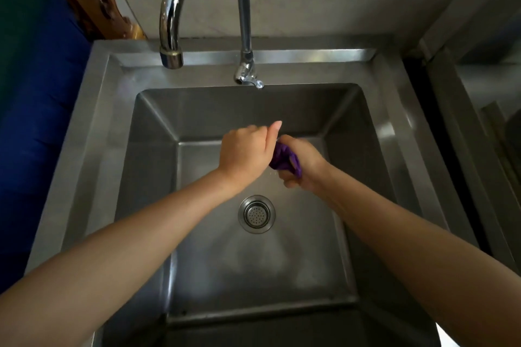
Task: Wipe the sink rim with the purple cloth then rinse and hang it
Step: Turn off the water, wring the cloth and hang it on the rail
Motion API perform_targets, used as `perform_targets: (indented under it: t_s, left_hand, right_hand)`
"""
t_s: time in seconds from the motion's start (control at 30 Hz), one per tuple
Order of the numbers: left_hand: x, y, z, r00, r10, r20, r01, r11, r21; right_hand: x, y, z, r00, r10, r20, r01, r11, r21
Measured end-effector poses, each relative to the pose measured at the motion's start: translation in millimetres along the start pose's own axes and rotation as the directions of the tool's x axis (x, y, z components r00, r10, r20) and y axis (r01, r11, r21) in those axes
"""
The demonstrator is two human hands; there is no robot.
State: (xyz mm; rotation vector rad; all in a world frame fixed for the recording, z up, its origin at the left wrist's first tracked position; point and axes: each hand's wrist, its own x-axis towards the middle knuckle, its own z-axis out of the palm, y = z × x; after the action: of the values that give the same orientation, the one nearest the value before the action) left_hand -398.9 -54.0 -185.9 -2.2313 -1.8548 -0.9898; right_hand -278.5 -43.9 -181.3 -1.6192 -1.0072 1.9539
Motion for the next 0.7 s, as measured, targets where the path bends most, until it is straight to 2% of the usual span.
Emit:
perform_targets:
  t_s: [0.13,0.23,0.27,0.33,0.4,0.43,0.5,0.53,0.6,0.67,0.7]
  left_hand:
    - [-3,-4,2,0.996,0.091,-0.024,-0.093,0.993,-0.067]
    - [-2,-9,0,0.994,0.111,-0.004,-0.111,0.99,-0.085]
    - [-2,-8,-2,0.997,0.061,0.037,-0.057,0.993,-0.103]
    - [-3,-1,-8,0.974,-0.145,0.175,0.174,0.972,-0.158]
    - [-7,9,-13,0.861,-0.355,0.364,0.453,0.861,-0.23]
    - [-9,14,-14,0.782,-0.421,0.459,0.578,0.766,-0.281]
    - [-9,23,-18,0.641,-0.483,0.597,0.758,0.521,-0.392]
    - [-9,27,-22,0.6,-0.475,0.644,0.796,0.436,-0.42]
    - [-8,32,-28,0.556,-0.393,0.733,0.824,0.381,-0.42]
    - [-5,40,-35,0.512,-0.294,0.807,0.833,0.399,-0.383]
    - [-4,43,-38,0.497,-0.261,0.827,0.834,0.408,-0.372]
  right_hand:
    - [-1,0,-3,0.999,0.031,0.03,-0.03,0.999,-0.032]
    - [-7,-1,0,0.999,-0.026,-0.032,0.023,0.997,-0.075]
    - [-9,-2,1,0.997,-0.037,-0.062,0.031,0.995,-0.092]
    - [-18,-5,1,0.998,0.007,-0.066,-0.011,0.998,-0.067]
    - [-29,-9,-3,0.997,0.074,-0.019,-0.074,0.997,-0.001]
    - [-32,-13,-6,0.995,0.101,-0.001,-0.101,0.995,0.018]
    - [-36,-19,-13,0.993,0.117,-0.031,-0.117,0.993,0.016]
    - [-38,-21,-14,0.991,0.103,-0.088,-0.105,0.994,-0.025]
    - [-43,-27,-16,0.964,0.025,-0.264,-0.082,0.975,-0.207]
    - [-48,-29,-19,0.9,-0.127,-0.416,-0.043,0.925,-0.376]
    - [-53,-29,-22,0.873,-0.197,-0.447,-0.008,0.91,-0.416]
